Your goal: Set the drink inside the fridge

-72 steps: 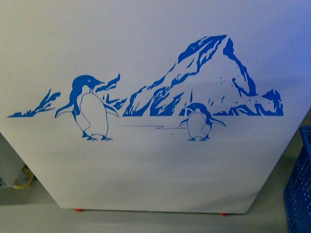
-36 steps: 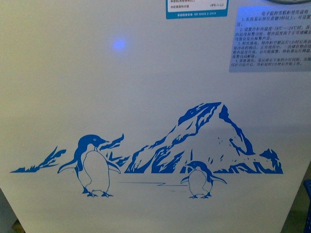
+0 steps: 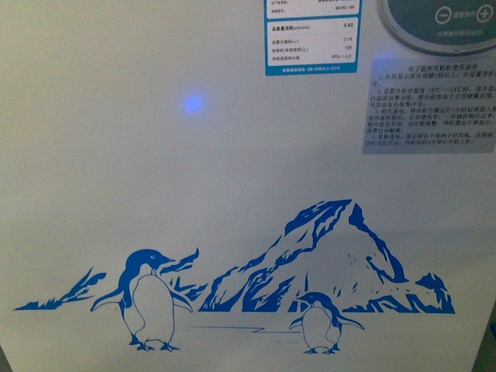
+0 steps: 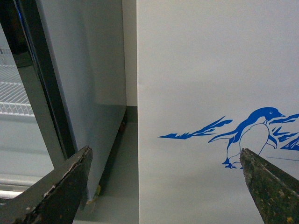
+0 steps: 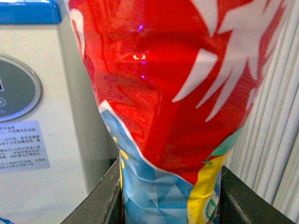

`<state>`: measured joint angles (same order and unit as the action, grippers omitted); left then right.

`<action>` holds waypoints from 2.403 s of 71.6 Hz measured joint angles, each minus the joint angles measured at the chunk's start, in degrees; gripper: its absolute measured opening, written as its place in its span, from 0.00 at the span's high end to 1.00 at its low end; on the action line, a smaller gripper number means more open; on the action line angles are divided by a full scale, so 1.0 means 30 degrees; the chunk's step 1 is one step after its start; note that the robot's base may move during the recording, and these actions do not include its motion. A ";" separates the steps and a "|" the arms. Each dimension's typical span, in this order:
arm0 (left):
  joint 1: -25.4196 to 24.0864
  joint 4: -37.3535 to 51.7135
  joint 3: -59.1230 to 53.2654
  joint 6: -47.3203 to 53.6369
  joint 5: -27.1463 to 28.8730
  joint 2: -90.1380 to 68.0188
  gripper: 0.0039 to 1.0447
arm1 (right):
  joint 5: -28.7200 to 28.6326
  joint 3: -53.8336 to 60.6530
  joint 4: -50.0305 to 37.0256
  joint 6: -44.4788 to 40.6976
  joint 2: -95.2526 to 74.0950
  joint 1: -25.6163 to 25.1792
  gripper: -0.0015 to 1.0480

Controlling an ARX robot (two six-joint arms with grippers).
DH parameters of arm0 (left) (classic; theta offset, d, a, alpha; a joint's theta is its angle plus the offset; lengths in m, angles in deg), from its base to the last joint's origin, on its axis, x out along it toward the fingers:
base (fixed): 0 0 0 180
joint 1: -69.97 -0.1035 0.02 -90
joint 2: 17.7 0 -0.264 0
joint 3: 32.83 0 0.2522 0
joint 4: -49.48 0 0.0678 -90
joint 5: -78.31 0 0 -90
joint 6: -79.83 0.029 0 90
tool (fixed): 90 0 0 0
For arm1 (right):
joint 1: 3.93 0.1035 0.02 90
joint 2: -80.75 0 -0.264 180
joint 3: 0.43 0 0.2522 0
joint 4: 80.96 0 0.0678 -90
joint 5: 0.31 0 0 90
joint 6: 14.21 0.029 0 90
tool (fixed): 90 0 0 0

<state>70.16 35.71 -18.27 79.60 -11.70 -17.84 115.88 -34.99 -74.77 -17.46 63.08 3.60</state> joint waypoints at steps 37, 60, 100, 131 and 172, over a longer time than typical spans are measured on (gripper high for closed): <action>0.0000 0.0000 0.0000 0.0000 0.0000 0.0000 0.08 | -0.0619 0.0954 0.0903 0.0328 0.0685 -0.0029 0.63; 0.0000 0.0000 0.0000 0.0000 0.0000 0.0000 0.08 | -0.0619 0.0962 0.0925 0.0437 0.0772 -0.0087 0.63; 0.0000 0.0000 0.0000 0.0000 -0.0007 0.0000 0.08 | -0.0619 0.1115 0.0954 0.0568 0.0787 -0.0087 0.63; 0.0000 0.0000 0.0000 0.0000 -0.0007 0.0000 0.08 | -0.0619 0.1115 0.0954 0.0605 0.0787 -0.0087 0.63; 0.0000 0.0000 0.0000 0.0000 0.0000 0.0000 0.08 | -0.0627 0.1107 0.0954 0.0648 0.0787 -0.0087 0.63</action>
<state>70.16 35.71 -18.27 79.60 -11.70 -17.84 114.00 -31.67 -71.91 -15.51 65.44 3.34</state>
